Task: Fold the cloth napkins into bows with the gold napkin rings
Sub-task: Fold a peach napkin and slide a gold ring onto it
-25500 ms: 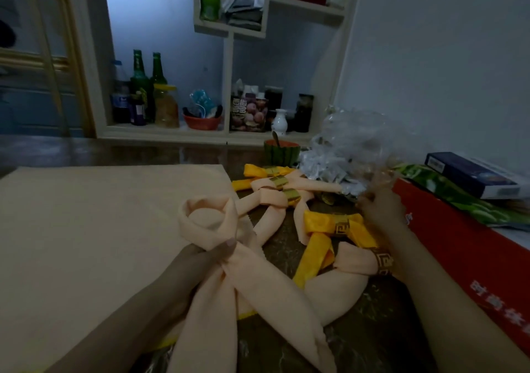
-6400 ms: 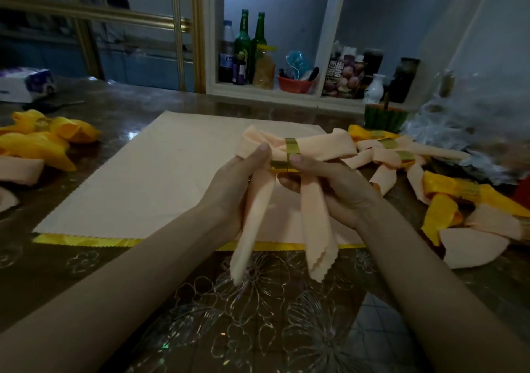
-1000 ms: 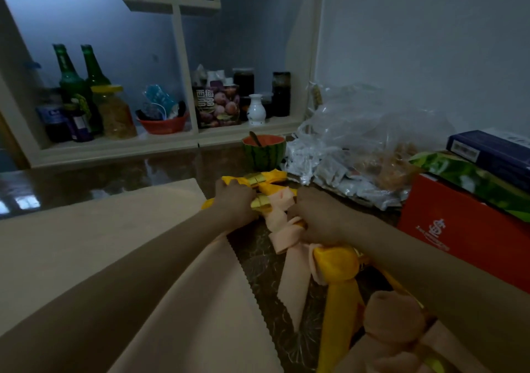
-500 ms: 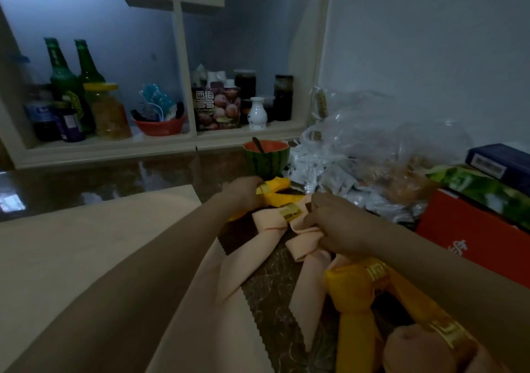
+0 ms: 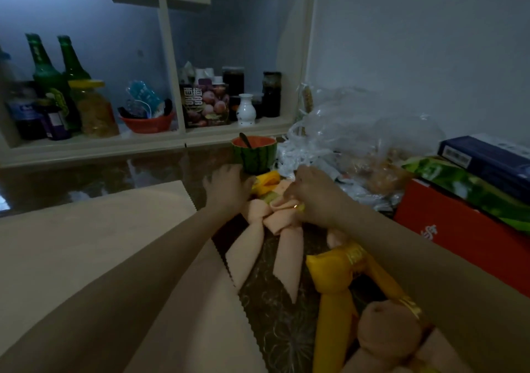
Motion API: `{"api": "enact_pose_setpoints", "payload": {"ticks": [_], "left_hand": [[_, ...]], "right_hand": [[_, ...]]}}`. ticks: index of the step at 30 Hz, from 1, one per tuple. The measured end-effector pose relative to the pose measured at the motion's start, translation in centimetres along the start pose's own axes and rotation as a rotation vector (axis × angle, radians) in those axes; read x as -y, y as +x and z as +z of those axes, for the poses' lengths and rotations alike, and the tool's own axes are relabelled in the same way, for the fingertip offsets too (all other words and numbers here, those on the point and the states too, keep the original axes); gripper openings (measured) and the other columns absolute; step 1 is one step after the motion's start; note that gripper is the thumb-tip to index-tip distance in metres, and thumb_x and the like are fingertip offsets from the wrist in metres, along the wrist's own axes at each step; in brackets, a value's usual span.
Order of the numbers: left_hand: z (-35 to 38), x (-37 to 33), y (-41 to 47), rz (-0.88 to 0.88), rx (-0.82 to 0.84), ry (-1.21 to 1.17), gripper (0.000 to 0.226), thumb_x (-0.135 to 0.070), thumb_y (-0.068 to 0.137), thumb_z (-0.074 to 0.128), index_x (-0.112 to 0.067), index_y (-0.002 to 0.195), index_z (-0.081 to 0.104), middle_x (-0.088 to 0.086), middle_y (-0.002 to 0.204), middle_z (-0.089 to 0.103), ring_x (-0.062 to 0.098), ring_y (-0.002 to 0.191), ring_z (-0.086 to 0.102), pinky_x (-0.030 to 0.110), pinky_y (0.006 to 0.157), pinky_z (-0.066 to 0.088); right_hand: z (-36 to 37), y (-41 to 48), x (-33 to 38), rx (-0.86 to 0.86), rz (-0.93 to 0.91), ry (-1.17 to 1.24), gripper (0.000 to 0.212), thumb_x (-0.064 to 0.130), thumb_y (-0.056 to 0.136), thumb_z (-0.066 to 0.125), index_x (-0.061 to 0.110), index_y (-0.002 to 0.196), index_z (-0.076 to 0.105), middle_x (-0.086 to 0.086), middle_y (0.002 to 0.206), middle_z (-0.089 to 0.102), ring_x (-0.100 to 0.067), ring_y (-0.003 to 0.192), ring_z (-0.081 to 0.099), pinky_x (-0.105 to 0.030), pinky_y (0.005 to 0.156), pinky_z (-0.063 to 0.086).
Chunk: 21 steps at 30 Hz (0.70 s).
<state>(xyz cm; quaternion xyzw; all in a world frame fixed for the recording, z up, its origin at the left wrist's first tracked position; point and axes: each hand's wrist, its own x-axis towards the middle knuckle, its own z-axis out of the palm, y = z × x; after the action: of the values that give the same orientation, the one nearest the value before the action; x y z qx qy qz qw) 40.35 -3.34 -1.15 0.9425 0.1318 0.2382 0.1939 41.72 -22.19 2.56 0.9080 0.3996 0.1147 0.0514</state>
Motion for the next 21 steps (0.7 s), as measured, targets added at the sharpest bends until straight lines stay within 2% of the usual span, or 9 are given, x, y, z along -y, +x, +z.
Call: {"api": "enact_pose_setpoints", "payload": {"ticks": [3, 5, 7, 9, 11, 14, 16, 18, 21], "left_hand": [[-2.9, -3.7, -4.2, 0.351, -0.253, -0.16, 0.025, -0.027, 0.092, 0.05, -0.01, 0.104, 0.064, 0.01, 0.104, 0.06, 0.026, 0.097, 0.054, 0.04, 0.081, 0.044], [-4.2, -7.6, -8.5, 0.518, -0.007, -0.293, 0.024, -0.03, 0.092, 0.055, -0.009, 0.099, 0.065, 0.009, 0.096, 0.062, 0.022, 0.089, 0.057, 0.037, 0.074, 0.045], [-3.4, -10.4, -11.4, 0.476, 0.436, -0.269, 0.041, -0.042, 0.088, 0.06, -0.013, 0.117, 0.059, 0.006, 0.113, 0.061, 0.018, 0.1, 0.057, 0.033, 0.081, 0.048], [-1.8, -11.8, -12.6, 0.445, 0.607, -0.14, 0.065, -0.045, 0.083, 0.064, -0.015, 0.136, 0.042, 0.004, 0.136, 0.048, 0.019, 0.12, 0.048, 0.03, 0.094, 0.043], [-1.1, -11.8, -12.6, 0.466, 0.567, -0.035, 0.067, -0.038, 0.085, 0.064, -0.015, 0.141, 0.035, 0.007, 0.14, 0.044, 0.021, 0.126, 0.043, 0.032, 0.098, 0.042], [-2.1, -10.7, -11.5, 0.35, 0.533, -0.164, 0.056, -0.029, 0.086, 0.064, -0.018, 0.137, 0.042, 0.003, 0.137, 0.048, 0.018, 0.124, 0.045, 0.023, 0.095, 0.036], [-3.4, -9.6, -10.3, 0.278, 0.517, -0.22, 0.057, -0.022, 0.085, 0.065, -0.017, 0.137, 0.041, 0.003, 0.138, 0.046, 0.018, 0.125, 0.043, 0.02, 0.092, 0.032], [-3.9, -8.4, -9.5, 0.238, 0.483, -0.177, 0.059, -0.02, 0.086, 0.065, -0.014, 0.139, 0.04, 0.007, 0.139, 0.046, 0.021, 0.126, 0.043, 0.024, 0.097, 0.034], [-3.1, -7.6, -9.4, 0.207, 0.481, 0.014, 0.058, -0.027, 0.089, 0.06, -0.019, 0.141, 0.037, 0.007, 0.144, 0.042, 0.024, 0.131, 0.038, 0.037, 0.105, 0.033]], "right_hand": [[-2.1, -1.1, -2.5, -0.072, 0.111, 0.209, 0.059, 0.041, 0.078, 0.071, 0.026, 0.133, 0.052, -0.004, 0.1, 0.032, -0.026, 0.104, 0.04, -0.028, 0.074, 0.027], [-3.2, -2.4, -3.3, -0.122, 0.134, 0.259, 0.047, 0.032, 0.084, 0.067, 0.024, 0.129, 0.056, -0.003, 0.098, 0.031, -0.027, 0.103, 0.042, -0.026, 0.072, 0.025], [-4.0, -3.8, -3.4, -0.163, 0.16, 0.32, 0.035, 0.022, 0.091, 0.059, 0.022, 0.126, 0.059, -0.004, 0.097, 0.032, -0.025, 0.099, 0.044, -0.023, 0.064, 0.022], [-4.6, -5.7, -3.4, -0.18, 0.194, 0.343, 0.03, 0.018, 0.093, 0.055, 0.02, 0.123, 0.062, -0.005, 0.098, 0.034, -0.019, 0.088, 0.043, -0.022, 0.057, 0.023], [-4.9, -7.5, -3.6, -0.198, 0.189, 0.362, 0.027, 0.015, 0.092, 0.057, 0.018, 0.117, 0.066, -0.006, 0.096, 0.045, -0.013, 0.077, 0.044, -0.021, 0.059, 0.027], [-5.3, -10.1, -4.4, -0.209, 0.169, 0.394, 0.026, 0.006, 0.088, 0.058, 0.012, 0.109, 0.071, -0.005, 0.084, 0.063, -0.005, 0.065, 0.048, -0.009, 0.053, 0.028], [-5.4, -11.7, -4.9, -0.199, 0.194, 0.424, 0.03, -0.003, 0.087, 0.053, 0.008, 0.108, 0.07, -0.011, 0.101, 0.068, -0.009, 0.081, 0.053, -0.007, 0.057, 0.031], [-5.3, -12.5, -5.3, -0.182, 0.214, 0.446, 0.035, -0.007, 0.087, 0.048, 0.009, 0.111, 0.069, -0.013, 0.116, 0.064, -0.018, 0.1, 0.058, -0.009, 0.072, 0.035], [-5.4, -13.4, -5.2, -0.118, 0.223, 0.469, 0.039, -0.006, 0.09, 0.046, 0.013, 0.117, 0.066, -0.01, 0.125, 0.061, -0.021, 0.113, 0.057, -0.023, 0.089, 0.044]]}}
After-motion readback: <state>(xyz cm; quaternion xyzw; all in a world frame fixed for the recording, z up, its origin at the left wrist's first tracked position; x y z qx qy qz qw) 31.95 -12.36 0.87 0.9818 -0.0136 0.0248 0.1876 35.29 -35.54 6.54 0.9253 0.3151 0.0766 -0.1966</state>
